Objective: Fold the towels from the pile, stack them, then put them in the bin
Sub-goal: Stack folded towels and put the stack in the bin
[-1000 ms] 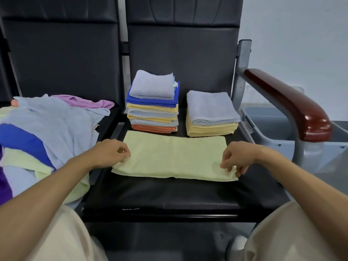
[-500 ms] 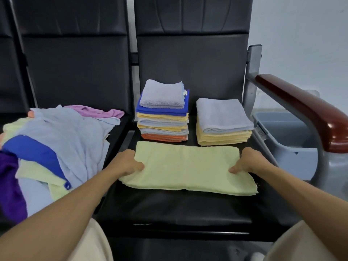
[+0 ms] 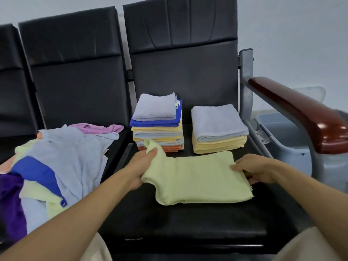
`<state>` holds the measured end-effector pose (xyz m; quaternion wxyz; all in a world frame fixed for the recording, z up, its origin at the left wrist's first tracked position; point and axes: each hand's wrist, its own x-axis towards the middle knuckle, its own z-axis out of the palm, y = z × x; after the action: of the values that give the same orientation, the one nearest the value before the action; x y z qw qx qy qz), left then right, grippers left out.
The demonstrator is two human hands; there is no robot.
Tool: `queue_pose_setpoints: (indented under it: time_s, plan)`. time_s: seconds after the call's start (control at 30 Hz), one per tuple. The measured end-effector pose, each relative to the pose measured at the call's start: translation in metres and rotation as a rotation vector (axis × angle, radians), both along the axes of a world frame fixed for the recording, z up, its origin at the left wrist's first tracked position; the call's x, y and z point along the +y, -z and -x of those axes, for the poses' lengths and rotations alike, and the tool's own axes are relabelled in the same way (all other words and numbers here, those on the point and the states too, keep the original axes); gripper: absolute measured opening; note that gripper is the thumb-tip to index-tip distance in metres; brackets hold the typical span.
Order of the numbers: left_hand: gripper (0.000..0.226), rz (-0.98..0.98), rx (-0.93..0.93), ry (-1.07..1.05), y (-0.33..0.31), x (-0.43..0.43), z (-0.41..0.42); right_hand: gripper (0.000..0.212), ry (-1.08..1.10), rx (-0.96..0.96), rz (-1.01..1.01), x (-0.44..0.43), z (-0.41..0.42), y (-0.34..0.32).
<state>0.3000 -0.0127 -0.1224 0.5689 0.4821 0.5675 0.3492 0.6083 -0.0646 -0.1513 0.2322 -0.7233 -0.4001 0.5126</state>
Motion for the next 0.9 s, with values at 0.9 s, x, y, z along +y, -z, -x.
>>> queue_pose_setpoints:
  time_s: [0.9]
  plan:
    - [0.028,-0.293,0.428,0.393,0.026,-0.028,-0.089,0.047,0.150,0.014,-0.059,0.000,0.007,0.002]
